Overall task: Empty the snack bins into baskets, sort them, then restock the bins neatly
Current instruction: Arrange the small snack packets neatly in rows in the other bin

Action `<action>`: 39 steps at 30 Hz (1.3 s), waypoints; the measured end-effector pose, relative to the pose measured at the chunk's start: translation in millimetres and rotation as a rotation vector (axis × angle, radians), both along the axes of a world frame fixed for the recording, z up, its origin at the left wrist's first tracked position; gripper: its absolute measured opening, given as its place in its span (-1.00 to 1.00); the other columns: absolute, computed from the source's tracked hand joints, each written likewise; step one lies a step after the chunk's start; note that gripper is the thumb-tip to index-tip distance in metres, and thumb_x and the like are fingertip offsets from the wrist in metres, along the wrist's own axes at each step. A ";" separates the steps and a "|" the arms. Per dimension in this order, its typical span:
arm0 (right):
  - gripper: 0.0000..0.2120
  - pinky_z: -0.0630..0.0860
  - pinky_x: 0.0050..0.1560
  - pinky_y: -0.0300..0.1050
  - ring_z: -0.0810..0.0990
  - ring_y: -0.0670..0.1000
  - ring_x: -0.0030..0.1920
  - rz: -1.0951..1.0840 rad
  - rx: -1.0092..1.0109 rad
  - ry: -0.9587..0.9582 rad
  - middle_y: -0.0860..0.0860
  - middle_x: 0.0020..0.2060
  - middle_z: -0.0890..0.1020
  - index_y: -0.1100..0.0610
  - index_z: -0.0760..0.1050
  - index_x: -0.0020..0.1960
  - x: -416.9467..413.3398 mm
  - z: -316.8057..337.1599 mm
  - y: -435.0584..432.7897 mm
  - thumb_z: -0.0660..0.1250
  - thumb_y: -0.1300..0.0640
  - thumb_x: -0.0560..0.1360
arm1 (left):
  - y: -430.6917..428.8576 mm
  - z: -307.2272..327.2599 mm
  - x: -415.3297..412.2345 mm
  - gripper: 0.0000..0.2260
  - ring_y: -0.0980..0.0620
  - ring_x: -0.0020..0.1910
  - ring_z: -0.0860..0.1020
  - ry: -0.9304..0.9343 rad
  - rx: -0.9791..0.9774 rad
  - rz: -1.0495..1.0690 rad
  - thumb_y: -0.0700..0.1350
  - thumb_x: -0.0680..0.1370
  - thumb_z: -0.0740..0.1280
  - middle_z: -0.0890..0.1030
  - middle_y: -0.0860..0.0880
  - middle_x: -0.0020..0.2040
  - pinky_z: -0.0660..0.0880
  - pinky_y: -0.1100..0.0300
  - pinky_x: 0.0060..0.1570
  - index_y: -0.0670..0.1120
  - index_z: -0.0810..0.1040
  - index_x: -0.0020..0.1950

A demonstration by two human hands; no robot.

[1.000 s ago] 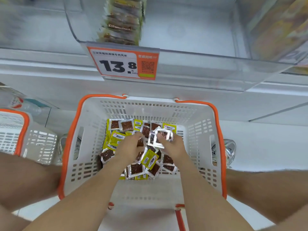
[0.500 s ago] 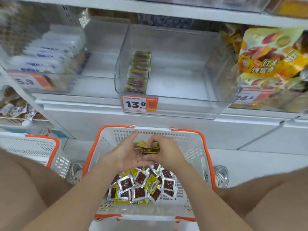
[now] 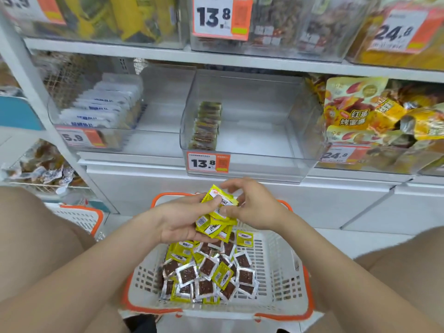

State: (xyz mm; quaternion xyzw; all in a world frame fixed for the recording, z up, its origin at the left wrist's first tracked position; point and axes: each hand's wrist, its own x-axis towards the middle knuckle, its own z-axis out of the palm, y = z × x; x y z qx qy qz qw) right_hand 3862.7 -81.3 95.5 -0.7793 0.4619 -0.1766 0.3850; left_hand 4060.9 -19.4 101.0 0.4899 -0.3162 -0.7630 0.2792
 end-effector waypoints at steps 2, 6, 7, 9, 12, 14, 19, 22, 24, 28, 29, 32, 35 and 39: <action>-0.69 0.65 0.01 0.03 0.65 -0.14 -0.07 -0.002 0.054 -0.026 -0.14 -0.04 0.71 -0.09 0.68 0.14 -2.3 4.4 -1.9 0.61 0.03 0.42 | 5.2 1.9 -5.6 -0.64 -0.08 0.23 0.67 -0.016 -0.118 -0.022 -0.07 0.64 0.39 0.67 -0.09 0.30 0.63 -0.08 0.15 0.09 0.53 0.44; -0.75 0.71 -0.16 0.13 0.71 0.01 -0.26 -0.220 0.195 -0.132 0.00 -0.15 0.74 0.03 0.67 0.03 -9.5 10.1 4.6 0.64 0.11 0.41 | 8.7 -7.2 -15.9 -0.58 -0.09 0.27 0.65 -0.043 -0.226 0.079 -0.25 0.60 0.43 0.67 -0.08 0.30 0.58 -0.16 0.17 0.08 0.55 0.41; -0.78 0.71 -0.23 0.12 0.70 0.06 -0.33 -0.270 0.245 -0.173 0.07 -0.16 0.73 0.09 0.64 0.02 -11.0 12.0 8.9 0.62 0.16 0.44 | 8.1 -8.5 -17.2 -0.58 -0.11 0.22 0.67 -0.046 -0.226 0.103 -0.27 0.60 0.43 0.68 -0.11 0.27 0.59 -0.15 0.13 0.07 0.55 0.40; -0.82 0.71 -0.25 0.15 0.70 0.11 -0.38 -0.364 0.266 -0.208 0.12 -0.20 0.72 0.16 0.60 -0.02 -13.2 16.3 16.3 0.58 0.20 0.48 | 7.0 -8.9 -19.9 -0.59 -0.12 0.12 0.70 -0.058 -0.235 0.110 -0.29 0.61 0.42 0.70 -0.15 0.20 0.63 -0.05 -0.02 0.06 0.55 0.39; -0.84 0.70 -0.14 0.18 0.73 0.06 -0.32 -0.431 0.179 -0.159 0.00 -0.21 0.74 0.05 0.59 -0.04 -18.1 16.0 16.9 0.57 0.14 0.49 | 4.2 -4.6 -25.5 -0.62 -0.10 0.03 0.71 -0.096 -0.262 0.097 -0.29 0.63 0.40 0.72 -0.12 0.17 0.62 0.08 -0.18 0.08 0.57 0.35; -0.84 0.68 -0.07 0.13 0.72 0.00 -0.25 -0.453 0.116 -0.104 -0.07 -0.21 0.74 -0.03 0.58 -0.04 -22.9 15.7 14.6 0.56 0.07 0.48 | 0.9 0.1 -28.4 -0.66 -0.10 0.02 0.72 -0.167 -0.305 0.103 -0.28 0.63 0.39 0.73 -0.08 0.12 0.65 0.02 -0.12 0.09 0.59 0.31; -0.75 0.62 0.00 0.02 0.67 -0.05 -0.21 -0.285 -0.187 0.024 -0.14 -0.20 0.66 -0.14 0.59 0.10 -38.7 29.1 10.6 0.45 0.18 0.53 | -9.9 11.3 -18.6 -0.70 0.25 0.26 0.57 -0.558 -0.638 -0.060 -0.10 0.66 0.39 0.64 0.22 0.21 0.48 0.13 0.30 0.28 0.55 0.28; -0.62 0.56 0.11 -0.01 0.61 -0.08 -0.06 -0.080 -0.213 0.108 -0.13 0.09 0.60 -0.21 0.56 0.26 -44.9 36.1 10.1 0.40 0.19 0.56 | -16.2 18.6 -10.9 -0.70 0.13 0.36 0.56 -0.515 -0.747 -0.248 -0.08 0.69 0.36 0.63 0.14 0.33 0.43 -0.03 0.42 0.09 0.56 0.43; -0.51 0.51 0.05 -0.14 0.56 -0.20 -0.10 -0.018 -0.193 0.119 -0.17 0.21 0.61 -0.21 0.48 0.42 -46.7 37.9 11.0 0.38 0.17 0.56 | -18.4 22.0 -9.1 -0.71 0.07 0.34 0.58 -0.495 -0.760 -0.237 -0.06 0.66 0.40 0.65 0.09 0.31 0.44 -0.13 0.41 0.05 0.60 0.39; -0.58 0.54 -0.22 -0.13 0.60 -0.06 -0.37 -0.115 -0.016 -0.012 -0.10 -0.13 0.73 -0.12 0.58 0.35 -45.6 42.8 11.0 0.40 0.16 0.52 | -18.6 24.3 -12.7 -0.73 0.12 0.28 0.60 -0.472 -0.796 -0.025 -0.09 0.62 0.44 0.69 0.11 0.23 0.53 -0.01 0.33 0.04 0.63 0.32; -0.64 0.57 -0.23 -0.09 0.61 0.00 -0.37 -0.160 0.037 -0.045 -0.08 -0.19 0.73 -0.09 0.62 0.26 -45.7 44.0 9.6 0.43 0.18 0.51 | -18.0 24.6 -13.4 -0.73 0.14 0.27 0.61 -0.461 -0.786 0.019 -0.04 0.62 0.43 0.69 0.12 0.22 0.53 0.05 0.31 0.06 0.62 0.33; -0.82 0.68 -0.13 0.15 0.70 0.14 -0.25 -0.330 0.102 -0.111 0.01 -0.22 0.74 -0.02 0.67 0.03 -47.1 45.2 8.3 0.50 0.21 0.49 | -16.3 23.7 -15.6 -0.68 0.34 0.32 0.52 -0.471 -0.734 0.080 0.00 0.62 0.42 0.64 0.27 0.27 0.46 0.35 0.25 0.14 0.56 0.38; -0.86 0.71 -0.14 0.10 0.75 0.12 -0.22 -0.496 0.297 -0.341 0.14 -0.10 0.76 0.16 0.61 0.07 -47.5 50.7 11.5 0.48 0.29 0.53 | -14.2 19.1 -19.5 -0.55 0.48 0.33 0.43 -0.507 -0.710 0.159 -0.24 0.61 0.41 0.58 0.36 0.30 0.38 0.46 0.15 0.20 0.53 0.39; -0.91 0.50 -0.19 -0.12 0.67 0.14 -0.10 -0.549 0.581 -0.652 0.12 -0.07 0.75 0.19 0.60 0.08 -38.2 52.4 21.5 0.42 0.29 0.58 | -13.4 10.6 -31.2 -0.58 0.45 0.18 0.54 -0.415 -0.644 0.369 -0.33 0.61 0.40 0.65 0.33 0.16 0.44 0.48 0.11 0.09 0.52 0.34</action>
